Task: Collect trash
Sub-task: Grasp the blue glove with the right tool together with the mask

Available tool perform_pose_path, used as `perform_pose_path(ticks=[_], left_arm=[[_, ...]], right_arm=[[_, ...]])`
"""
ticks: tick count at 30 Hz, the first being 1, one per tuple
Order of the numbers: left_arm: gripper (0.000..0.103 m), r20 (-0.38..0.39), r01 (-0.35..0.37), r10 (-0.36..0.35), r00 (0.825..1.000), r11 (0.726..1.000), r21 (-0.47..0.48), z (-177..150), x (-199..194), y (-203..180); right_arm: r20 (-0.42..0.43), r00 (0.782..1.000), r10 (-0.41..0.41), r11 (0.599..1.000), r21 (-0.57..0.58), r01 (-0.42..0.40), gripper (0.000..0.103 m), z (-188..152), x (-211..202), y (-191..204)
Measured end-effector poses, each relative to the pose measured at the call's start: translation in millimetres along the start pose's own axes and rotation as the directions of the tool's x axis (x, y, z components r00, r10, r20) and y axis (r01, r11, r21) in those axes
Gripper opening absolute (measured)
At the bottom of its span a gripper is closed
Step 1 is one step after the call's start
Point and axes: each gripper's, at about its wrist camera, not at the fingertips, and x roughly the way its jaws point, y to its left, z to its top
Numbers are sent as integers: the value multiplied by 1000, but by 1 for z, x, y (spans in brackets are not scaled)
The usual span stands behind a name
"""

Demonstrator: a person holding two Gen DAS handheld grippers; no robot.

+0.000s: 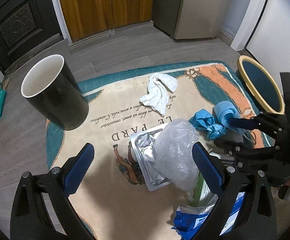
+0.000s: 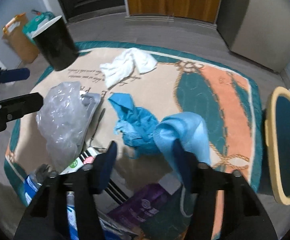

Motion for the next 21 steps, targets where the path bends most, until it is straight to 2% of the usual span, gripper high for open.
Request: perform_pose_path(ticks=[1, 2, 5, 9, 11, 15, 18, 21], left_arm=[[95, -4, 0, 0, 1000, 1000, 2, 0, 1, -1], [95, -9, 0, 0, 1000, 1000, 5, 0, 2, -1], [95, -14, 4, -4, 1000, 1000, 14, 0, 5, -5], [95, -16, 20, -19, 1000, 999, 41, 1, 6, -14], [90, -19, 25, -24, 1000, 998, 62, 1, 8, -20], [88, -32, 18, -15, 999, 995, 94, 0, 12, -28], [76, -57, 31, -25, 998, 994, 106, 0, 17, -32], [58, -77, 41, -32, 996, 992, 122, -2, 20, -36]], right_arm=[[2, 1000, 6, 1000, -2, -6, 30, 1, 0, 0], [8, 1000, 11, 1000, 3, -11, 25, 2, -2, -1], [28, 999, 17, 999, 46, -18, 20, 4, -8, -8], [64, 998, 9, 993, 120, -16, 20, 6, -20, -25], [84, 996, 1, 986, 165, -15, 20, 7, -27, -36], [92, 996, -17, 977, 213, -3, 20, 7, -32, -50], [95, 995, -22, 972, 234, -1, 20, 6, -34, -57], [96, 995, -26, 971, 239, 2, 20, 6, -35, -61]])
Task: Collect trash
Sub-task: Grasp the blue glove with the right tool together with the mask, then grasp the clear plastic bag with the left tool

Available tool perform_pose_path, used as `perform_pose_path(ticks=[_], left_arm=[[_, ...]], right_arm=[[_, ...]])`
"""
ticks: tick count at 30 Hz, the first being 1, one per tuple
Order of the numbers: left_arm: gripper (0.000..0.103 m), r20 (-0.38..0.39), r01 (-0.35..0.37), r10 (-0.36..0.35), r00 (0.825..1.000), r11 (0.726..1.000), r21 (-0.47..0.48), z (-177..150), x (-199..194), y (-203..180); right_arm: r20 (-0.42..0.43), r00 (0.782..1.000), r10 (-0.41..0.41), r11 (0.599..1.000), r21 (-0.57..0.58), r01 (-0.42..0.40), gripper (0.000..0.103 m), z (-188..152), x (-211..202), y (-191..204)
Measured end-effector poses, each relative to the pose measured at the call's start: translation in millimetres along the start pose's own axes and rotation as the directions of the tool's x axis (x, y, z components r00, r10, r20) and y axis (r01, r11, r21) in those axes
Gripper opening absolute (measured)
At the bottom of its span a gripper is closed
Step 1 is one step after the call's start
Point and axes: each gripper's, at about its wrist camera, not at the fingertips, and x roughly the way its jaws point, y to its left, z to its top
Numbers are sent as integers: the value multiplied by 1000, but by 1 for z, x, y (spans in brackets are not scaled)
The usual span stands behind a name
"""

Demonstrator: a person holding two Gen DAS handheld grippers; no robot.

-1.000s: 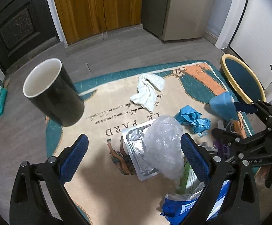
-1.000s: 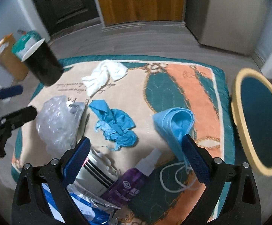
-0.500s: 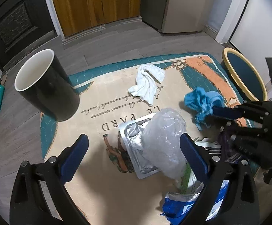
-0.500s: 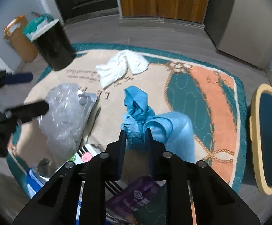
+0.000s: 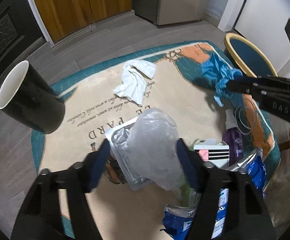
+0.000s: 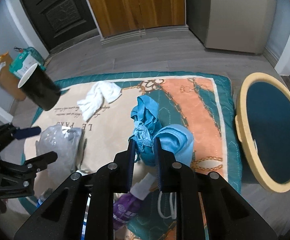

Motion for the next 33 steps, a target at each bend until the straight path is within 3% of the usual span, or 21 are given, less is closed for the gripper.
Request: perform_pose_path(ticks=[2, 13, 15, 17, 20, 23, 27, 28, 29, 33], left_arm=[[44, -8, 11, -11, 1000, 1000, 18, -1, 1, -4], [20, -9, 5, -5, 1000, 998, 62, -1, -2, -12], [18, 2, 4, -4, 1000, 998, 57, 1, -4, -11], [17, 40, -13, 11, 999, 999, 47, 5, -11, -8], [17, 78, -9, 8, 997, 1000, 11, 10, -19, 2], [17, 85, 2, -1, 996, 1000, -20, 14, -22, 9], [17, 84, 5, -3, 996, 1000, -19, 18, -20, 9], [17, 85, 6, -5, 996, 1000, -19, 18, -19, 8], [17, 86, 9, -7, 996, 1000, -19, 19, -19, 7], [17, 95, 9, -7, 995, 1000, -13, 23, -21, 3]], right_arm=[[2, 1000, -2, 1000, 1, 2, 14, 1, -1, -1], [-11, 1000, 14, 1000, -5, -14, 8, -2, 2, 2], [-27, 999, 25, 1000, -5, -25, 17, -2, 6, 5], [-34, 999, 23, 999, -29, -24, 36, -3, 10, 10], [-49, 999, 4, 997, -71, -8, 47, -4, 18, 18], [-72, 997, -9, 995, -98, 2, 49, -5, 29, 23], [-97, 994, -43, 991, -128, 31, 49, -7, 40, 28], [-101, 994, -46, 991, -132, 33, 46, -8, 41, 29], [-105, 993, -47, 990, -137, 32, 32, -8, 43, 29], [-83, 996, -41, 991, -128, 30, 22, -4, 34, 28]])
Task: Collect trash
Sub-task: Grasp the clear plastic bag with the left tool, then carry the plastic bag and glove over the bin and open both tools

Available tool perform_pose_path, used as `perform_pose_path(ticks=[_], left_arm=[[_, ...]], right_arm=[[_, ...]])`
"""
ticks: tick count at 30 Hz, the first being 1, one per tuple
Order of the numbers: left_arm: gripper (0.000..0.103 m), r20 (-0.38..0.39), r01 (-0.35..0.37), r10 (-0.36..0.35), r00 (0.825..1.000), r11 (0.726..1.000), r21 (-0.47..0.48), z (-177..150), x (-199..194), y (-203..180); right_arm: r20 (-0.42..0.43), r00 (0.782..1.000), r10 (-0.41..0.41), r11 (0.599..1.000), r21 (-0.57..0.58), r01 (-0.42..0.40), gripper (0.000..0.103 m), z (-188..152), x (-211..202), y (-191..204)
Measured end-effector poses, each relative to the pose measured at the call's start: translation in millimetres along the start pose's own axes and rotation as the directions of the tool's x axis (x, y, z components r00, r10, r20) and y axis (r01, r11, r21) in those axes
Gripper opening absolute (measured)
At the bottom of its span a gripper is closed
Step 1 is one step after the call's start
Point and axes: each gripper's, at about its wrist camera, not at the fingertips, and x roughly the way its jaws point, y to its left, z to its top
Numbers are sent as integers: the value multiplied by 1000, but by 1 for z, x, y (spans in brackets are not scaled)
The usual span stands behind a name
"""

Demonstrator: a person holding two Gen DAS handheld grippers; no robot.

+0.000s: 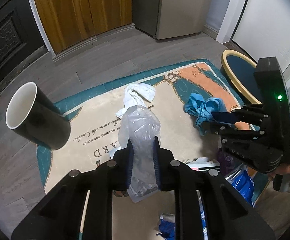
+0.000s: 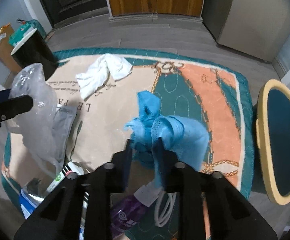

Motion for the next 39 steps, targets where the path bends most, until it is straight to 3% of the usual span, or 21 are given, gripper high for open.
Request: perform_pose_path(ticks=[9, 16, 23, 26, 31, 39], left_arm=[[17, 145, -17, 15, 989, 1000, 17, 32, -34, -23], [17, 237, -18, 7, 972, 999, 46, 54, -55, -50], [17, 258, 1, -16, 966, 998, 56, 67, -54, -73], [17, 260, -5, -16, 966, 997, 78, 72, -49, -85], [17, 248, 9, -37, 968, 993, 114, 87, -36, -110], [17, 259, 91, -137, 956, 979, 183, 118, -11, -168]], right_arm=[[133, 987, 88, 981, 162, -109, 22, 7, -63, -37], [256, 966, 46, 972, 213, -103, 22, 9, -127, -77], [354, 935, -17, 950, 297, -95, 22, 4, -191, -144], [395, 915, -79, 940, 335, -63, 22, -3, -214, -179], [389, 899, -201, 912, 410, 26, 22, -22, -230, -236], [283, 917, -281, 847, 522, 98, 22, -54, -201, -296]])
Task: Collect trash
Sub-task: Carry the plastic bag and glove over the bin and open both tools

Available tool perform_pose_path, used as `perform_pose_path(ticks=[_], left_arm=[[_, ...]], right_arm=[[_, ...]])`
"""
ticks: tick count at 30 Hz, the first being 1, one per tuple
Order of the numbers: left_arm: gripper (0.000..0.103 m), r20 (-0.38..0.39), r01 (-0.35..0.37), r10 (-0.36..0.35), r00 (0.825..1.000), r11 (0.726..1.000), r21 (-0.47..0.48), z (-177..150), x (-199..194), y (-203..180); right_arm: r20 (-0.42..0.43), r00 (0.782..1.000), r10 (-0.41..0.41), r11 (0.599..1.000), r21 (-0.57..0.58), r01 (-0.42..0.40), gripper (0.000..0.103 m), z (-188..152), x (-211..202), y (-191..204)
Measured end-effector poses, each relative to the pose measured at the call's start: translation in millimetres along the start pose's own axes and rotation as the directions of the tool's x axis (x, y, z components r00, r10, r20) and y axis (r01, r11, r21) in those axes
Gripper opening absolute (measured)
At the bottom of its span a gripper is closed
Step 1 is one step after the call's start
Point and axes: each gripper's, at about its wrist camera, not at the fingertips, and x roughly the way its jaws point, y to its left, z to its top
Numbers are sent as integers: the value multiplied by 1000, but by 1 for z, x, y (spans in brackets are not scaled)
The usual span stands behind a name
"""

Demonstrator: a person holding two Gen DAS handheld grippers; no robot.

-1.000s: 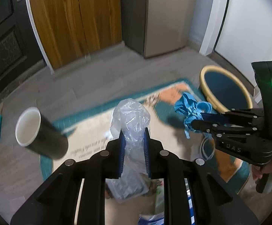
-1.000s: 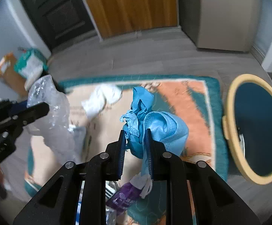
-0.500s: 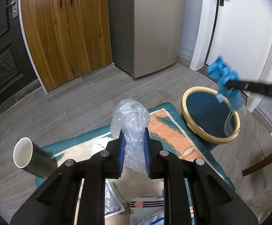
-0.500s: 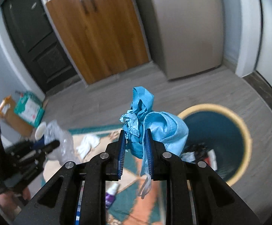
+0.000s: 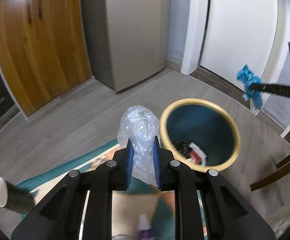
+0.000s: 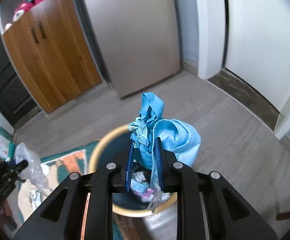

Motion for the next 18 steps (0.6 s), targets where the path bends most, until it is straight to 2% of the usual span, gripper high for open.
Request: perform_pose_path(ticks=[3, 9, 12, 18], left_arm=[[17, -11, 32, -32, 999, 999, 4, 7, 22, -17], [17, 19, 56, -57, 998, 997, 53, 15, 49, -55], [17, -2, 109, -110, 994, 991, 83, 8, 62, -74], [17, -37, 132, -129, 991, 986, 98, 3, 88, -92]], right_arm=[[-35, 999, -10, 1000, 13, 10, 22, -7, 17, -3], [-114, 993, 3, 1000, 10, -2, 22, -17, 48, -1], [-155, 988, 18, 1000, 21, -15, 22, -23, 60, 1], [-224, 974, 47, 997, 67, -33, 22, -34, 83, 5]])
